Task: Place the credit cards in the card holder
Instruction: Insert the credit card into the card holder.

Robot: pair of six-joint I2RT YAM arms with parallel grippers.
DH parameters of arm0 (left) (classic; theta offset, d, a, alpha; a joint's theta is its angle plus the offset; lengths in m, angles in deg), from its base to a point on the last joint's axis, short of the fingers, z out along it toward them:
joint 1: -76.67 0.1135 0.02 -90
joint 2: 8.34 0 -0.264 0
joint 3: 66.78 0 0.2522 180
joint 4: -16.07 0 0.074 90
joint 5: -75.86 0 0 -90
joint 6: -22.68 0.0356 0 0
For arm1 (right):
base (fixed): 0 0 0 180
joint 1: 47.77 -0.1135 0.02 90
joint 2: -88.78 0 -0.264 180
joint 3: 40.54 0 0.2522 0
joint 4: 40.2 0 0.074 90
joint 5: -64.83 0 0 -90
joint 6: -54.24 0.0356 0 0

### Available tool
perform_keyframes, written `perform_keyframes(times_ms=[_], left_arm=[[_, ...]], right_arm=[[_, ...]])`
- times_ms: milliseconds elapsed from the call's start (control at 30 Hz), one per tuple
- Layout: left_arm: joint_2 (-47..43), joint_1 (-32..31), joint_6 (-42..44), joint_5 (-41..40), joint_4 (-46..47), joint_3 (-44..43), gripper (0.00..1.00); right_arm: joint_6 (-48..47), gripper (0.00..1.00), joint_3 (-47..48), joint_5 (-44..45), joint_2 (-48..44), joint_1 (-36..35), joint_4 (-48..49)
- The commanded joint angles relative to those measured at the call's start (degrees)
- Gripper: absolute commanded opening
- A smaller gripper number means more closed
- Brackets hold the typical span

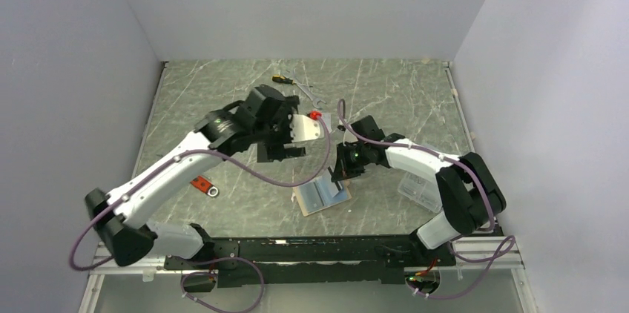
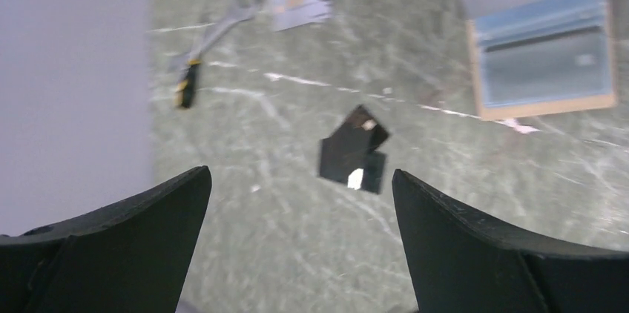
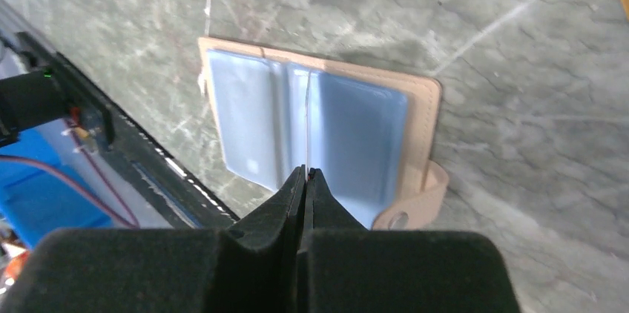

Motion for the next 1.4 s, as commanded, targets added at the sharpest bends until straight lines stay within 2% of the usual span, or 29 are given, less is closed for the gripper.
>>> perform_keyframes(times_ms=[0,167,300,367,467,533,600,767,933,1100,1167,1200,1300,1367], left_arm=[[-5.5,-0.1,-1.1,-13.2,-1.2,-1.8,0.99],[-6.7,-0.2,0.2,-17.8,-6.7,-2.9,0.99],[-12.3,-0.2,2.3,-16.2,-4.3,-1.7,0.99],[-16.1,2.1,0.6,-10.3,-2.6,1.0,0.99],[-16.9,2.1,1.0,0.4,-6.3,4.3,0.98],[-16.4,1.8,-0.1,5.0,-6.8,6.2,0.88],[-18.0,1.6,-1.0,7.9,-3.2,10.0,0.81],[-22.7,1.1,2.0,9.0,3.6,19.3,0.84],[-28.0,0.7,5.6,12.6,8.1,25.4,0.82],[-29.7,0.5,7.6,13.2,10.5,30.0,0.80],[-30.5,0.4,9.8,14.2,12.6,32.9,0.79],[-30.6,0.3,10.8,14.8,13.9,34.2,0.79],[-30.1,-0.2,13.8,16.4,17.1,37.5,0.79],[-29.2,-0.3,16.2,18.0,19.1,39.4,0.79]], right_arm=[[-2.9,0.00,1.7,9.3,-3.6,-2.0,-6.1],[-5.1,0.00,4.2,18.2,-4.1,-6.1,-10.9],[-6.7,0.00,7.8,25.8,-3.0,-9.8,-16.2],[-7.0,0.00,9.4,28.5,-3.1,-11.2,-17.9],[-7.0,0.00,10.4,31.2,-2.5,-13.0,-18.8],[-6.8,0.00,10.1,31.9,-1.7,-14.2,-18.4],[-6.4,0.00,10.0,32.9,-0.4,-15.6,-18.3],[-6.6,0.00,10.7,33.8,2.5,-17.1,-20.0],[-7.0,0.00,11.9,32.9,4.3,-17.3,-21.4],[-7.4,0.07,13.5,32.9,5.8,-17.4,-22.7],[-7.8,0.05,14.7,33.3,6.2,-17.4,-23.3],[-8.0,0.00,15.2,33.5,6.3,-17.4,-23.4],[-7.8,0.00,16.3,34.2,4.5,-17.0,-23.1],[-7.2,0.00,15.2,31.0,1.9,-15.8,-20.4]])
